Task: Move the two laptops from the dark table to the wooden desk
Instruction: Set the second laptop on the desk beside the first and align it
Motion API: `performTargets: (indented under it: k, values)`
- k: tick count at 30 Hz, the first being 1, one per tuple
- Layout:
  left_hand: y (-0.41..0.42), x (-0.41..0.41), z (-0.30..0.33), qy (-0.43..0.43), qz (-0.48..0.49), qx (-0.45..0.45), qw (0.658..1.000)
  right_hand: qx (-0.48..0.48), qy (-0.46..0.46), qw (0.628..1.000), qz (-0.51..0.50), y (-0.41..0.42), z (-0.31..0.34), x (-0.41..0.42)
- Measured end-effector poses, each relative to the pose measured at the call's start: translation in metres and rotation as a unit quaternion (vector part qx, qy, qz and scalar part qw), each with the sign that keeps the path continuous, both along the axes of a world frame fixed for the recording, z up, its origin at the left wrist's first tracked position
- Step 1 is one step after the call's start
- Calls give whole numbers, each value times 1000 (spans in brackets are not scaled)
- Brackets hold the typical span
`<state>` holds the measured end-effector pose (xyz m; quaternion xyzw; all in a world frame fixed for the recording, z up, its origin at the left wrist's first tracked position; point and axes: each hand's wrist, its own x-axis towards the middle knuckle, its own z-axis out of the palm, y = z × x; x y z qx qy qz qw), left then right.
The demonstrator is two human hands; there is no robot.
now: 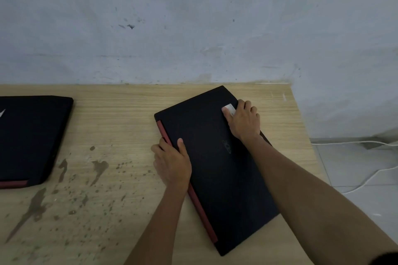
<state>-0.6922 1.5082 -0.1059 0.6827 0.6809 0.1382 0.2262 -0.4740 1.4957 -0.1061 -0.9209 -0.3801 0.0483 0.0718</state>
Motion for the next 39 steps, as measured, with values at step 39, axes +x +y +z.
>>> performTargets:
  k: [39]
  values:
    - [7,4,-1,118,-40,58,991,-3,-17,989,150,-5,-9,-6]
